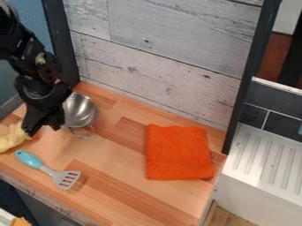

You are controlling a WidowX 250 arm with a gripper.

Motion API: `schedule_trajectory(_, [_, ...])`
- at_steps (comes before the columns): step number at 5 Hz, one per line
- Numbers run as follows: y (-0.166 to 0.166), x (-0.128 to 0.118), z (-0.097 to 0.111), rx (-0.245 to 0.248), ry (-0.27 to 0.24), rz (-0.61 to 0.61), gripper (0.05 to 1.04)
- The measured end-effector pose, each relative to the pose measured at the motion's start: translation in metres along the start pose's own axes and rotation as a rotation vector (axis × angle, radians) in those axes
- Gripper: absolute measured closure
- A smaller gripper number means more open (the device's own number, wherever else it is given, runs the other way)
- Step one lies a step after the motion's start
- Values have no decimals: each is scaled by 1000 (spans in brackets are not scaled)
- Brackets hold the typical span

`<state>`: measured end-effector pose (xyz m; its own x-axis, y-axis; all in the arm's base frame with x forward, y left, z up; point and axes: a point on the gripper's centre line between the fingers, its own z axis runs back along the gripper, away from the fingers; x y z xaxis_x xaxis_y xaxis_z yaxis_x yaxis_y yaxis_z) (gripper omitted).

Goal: Put a siver pot from the right side of the table to the left side

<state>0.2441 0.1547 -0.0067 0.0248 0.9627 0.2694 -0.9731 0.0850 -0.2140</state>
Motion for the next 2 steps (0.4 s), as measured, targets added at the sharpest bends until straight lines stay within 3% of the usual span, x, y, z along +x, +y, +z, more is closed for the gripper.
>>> schedule_trajectory(1, [-7,-4,-8,-27,30,11,1010])
schedule_trajectory(2, [-8,-11,-8,-40,73,-11,861])
